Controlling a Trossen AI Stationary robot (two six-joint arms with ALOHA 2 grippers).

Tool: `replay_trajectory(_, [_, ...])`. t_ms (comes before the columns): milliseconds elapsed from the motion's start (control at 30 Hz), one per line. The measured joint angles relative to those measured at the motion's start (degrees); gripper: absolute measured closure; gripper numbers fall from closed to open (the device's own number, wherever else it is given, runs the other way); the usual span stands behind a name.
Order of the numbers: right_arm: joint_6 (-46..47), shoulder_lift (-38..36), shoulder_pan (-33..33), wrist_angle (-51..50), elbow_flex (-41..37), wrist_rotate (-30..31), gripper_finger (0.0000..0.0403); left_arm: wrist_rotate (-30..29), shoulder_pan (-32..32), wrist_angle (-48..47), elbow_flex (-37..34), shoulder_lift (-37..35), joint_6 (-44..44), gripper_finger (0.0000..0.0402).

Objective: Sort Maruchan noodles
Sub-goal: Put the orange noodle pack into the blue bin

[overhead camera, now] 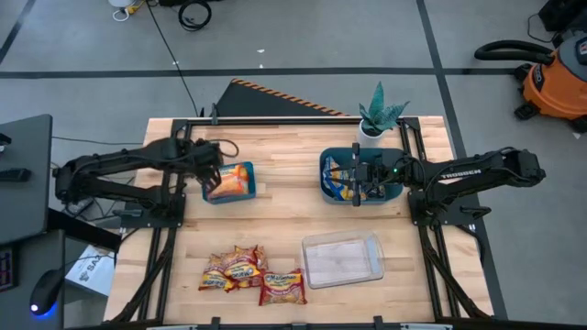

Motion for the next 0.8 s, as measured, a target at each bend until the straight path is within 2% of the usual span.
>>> replay_trajectory(100, [0.0, 0.0, 0.0, 0.0, 0.0, 0.0, 0.0298, 6.3, -0.9, 4.0, 0.7, 0.0, 0.0, 0.0233])
replay_trajectory(200, [0.0, 0.0, 0.0, 0.0, 0.0, 0.0, 0.0298, 8.7, -3.0, 9.2, -1.1, 0.9, -0.4, 0.024])
replay_trajectory(400, [0.2, 0.0, 0.0, 0.0, 0.0, -0.1, 0.0298, 9.9, -5.7, 17.3, -5.6, 6.0, -3.1, 0.0247])
replay_trajectory(600, [0.3, 0.0, 0.0, 0.1, 0.0, -0.1, 0.0298, 5.7, -6.8, 19.0, -6.0, 14.2, -3.4, 0.0247])
replay_trajectory(800, [0.3, 0.0, 0.0, -0.1, 0.0, -0.1, 0.0298, 8.1, -6.5, 16.8, -5.1, 18.9, -0.5, 0.0247])
